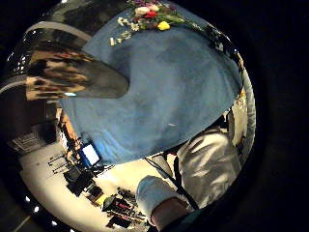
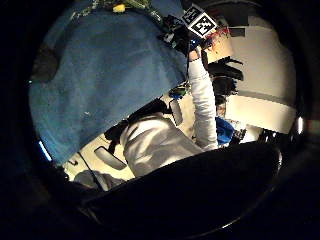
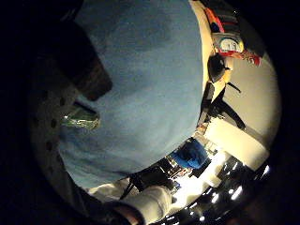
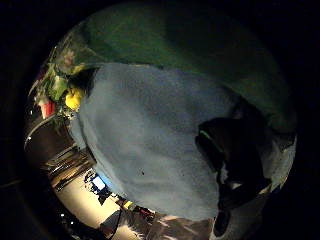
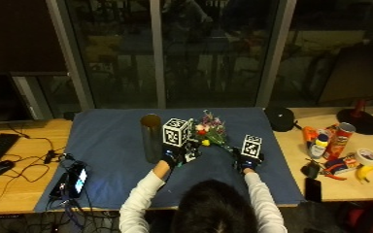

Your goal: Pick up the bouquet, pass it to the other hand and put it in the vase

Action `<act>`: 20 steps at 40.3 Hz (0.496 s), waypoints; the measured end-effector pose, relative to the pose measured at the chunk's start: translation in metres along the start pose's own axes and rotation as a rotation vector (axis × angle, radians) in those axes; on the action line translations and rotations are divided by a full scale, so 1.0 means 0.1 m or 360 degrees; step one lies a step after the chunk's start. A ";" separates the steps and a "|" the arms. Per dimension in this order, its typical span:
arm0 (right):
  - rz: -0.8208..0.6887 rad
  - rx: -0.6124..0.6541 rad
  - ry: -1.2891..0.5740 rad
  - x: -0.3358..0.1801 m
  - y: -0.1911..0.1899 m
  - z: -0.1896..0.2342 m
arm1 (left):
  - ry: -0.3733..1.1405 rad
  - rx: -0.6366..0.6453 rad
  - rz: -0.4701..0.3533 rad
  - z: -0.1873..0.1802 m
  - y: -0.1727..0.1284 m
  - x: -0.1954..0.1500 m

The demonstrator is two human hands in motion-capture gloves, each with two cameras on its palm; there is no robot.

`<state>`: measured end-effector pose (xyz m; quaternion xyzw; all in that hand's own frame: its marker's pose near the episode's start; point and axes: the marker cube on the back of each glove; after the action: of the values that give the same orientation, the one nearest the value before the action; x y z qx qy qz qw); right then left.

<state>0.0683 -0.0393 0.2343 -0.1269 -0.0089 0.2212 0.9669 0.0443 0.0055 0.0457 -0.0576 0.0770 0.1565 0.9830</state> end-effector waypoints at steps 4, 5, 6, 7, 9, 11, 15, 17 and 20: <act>0.0056 0.0051 -0.0050 0.02 -0.03 0.00 | -0.0013 -0.0037 -0.0031 -0.02 0.00 -0.02; 0.0068 0.0078 -0.0066 0.02 -0.05 0.00 | -0.0015 -0.0043 -0.0038 -0.03 0.00 -0.02; 0.0076 0.0111 -0.0085 0.02 -0.07 -0.01 | -0.0015 -0.0042 -0.0041 -0.04 0.00 -0.02; 0.0082 0.0148 -0.0110 0.02 -0.10 -0.02 | -0.0014 -0.0037 -0.0041 -0.06 0.01 -0.03; 0.0080 0.0216 -0.0160 0.01 -0.13 -0.03 | -0.0011 -0.0022 -0.0042 -0.07 0.00 -0.04; 0.0071 0.0262 -0.0189 0.00 -0.16 -0.04 | -0.0008 -0.0016 -0.0045 -0.08 -0.01 -0.06; 0.0009 0.0319 -0.0193 -0.01 -0.16 -0.07 | 0.0003 -0.0024 -0.0059 -0.08 0.00 -0.08; -0.0078 0.0323 -0.0231 -0.04 -0.15 -0.08 | 0.0006 -0.0031 -0.0065 -0.08 0.00 -0.10; -0.0159 0.0413 -0.0321 -0.08 -0.16 -0.11 | 0.0015 -0.0040 -0.0066 -0.06 -0.01 -0.12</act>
<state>0.0684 -0.0599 0.2282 0.0223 -0.0834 0.1839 0.9791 0.0329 0.0000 0.0415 -0.0724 0.0785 0.1367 0.9848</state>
